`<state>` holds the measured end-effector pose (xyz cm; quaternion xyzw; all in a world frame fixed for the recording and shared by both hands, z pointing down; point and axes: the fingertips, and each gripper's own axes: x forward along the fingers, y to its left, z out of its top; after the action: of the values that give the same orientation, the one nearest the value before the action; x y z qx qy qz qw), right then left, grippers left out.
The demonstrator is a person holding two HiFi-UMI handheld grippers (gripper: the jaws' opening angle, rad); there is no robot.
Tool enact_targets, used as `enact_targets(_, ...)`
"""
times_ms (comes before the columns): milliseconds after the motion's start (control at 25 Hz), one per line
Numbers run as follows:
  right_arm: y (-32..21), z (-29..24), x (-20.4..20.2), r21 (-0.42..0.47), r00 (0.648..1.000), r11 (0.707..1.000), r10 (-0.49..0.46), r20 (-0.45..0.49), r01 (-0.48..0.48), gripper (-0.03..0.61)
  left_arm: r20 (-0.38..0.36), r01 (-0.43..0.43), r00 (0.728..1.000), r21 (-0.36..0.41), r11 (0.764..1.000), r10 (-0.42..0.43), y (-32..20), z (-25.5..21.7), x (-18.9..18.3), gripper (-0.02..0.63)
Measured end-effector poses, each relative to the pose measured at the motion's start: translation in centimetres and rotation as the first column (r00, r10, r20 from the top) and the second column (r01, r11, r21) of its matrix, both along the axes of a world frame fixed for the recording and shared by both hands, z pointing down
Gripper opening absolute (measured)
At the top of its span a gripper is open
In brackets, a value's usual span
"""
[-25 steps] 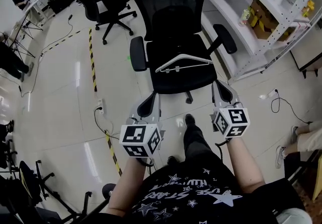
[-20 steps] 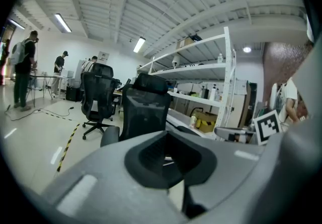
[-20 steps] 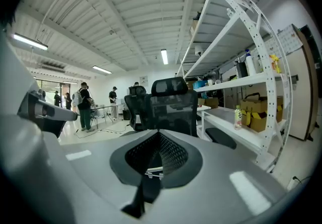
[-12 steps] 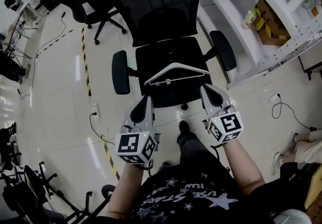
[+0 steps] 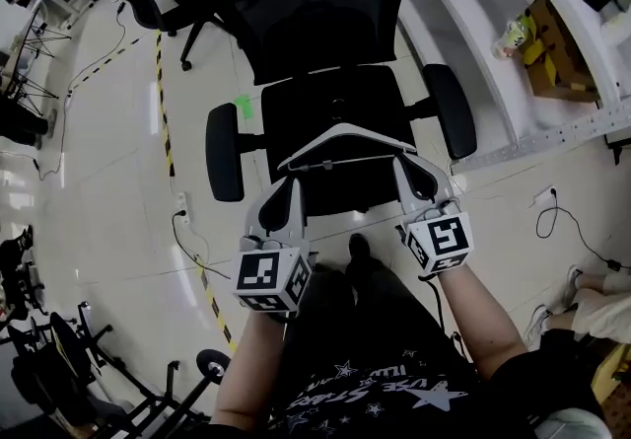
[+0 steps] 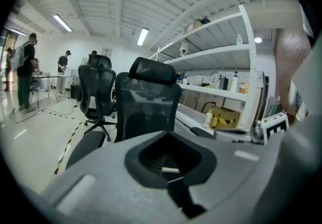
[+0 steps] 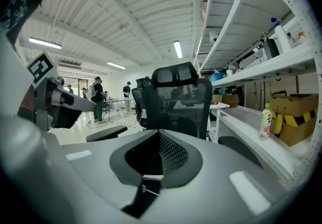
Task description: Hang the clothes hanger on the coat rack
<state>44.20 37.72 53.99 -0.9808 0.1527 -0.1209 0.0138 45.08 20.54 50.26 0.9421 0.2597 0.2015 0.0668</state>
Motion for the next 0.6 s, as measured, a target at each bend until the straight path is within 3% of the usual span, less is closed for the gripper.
enact_targets(360,-1.4,5.9,4.5,-0.040,0.997,0.999,-0.019,0.080,0.022,0.008,0.152,-0.040,0.988,-0.002,0.999,0.039,-0.9,8.0,4.2,0.005)
enact_targets(600,-0.9,10.4,6.9,-0.123,0.989,0.991,-0.030,0.142,0.048,0.008,0.182,-0.083,0.980,0.009,0.996,0.080,-0.5,11.7,6.7,0.005)
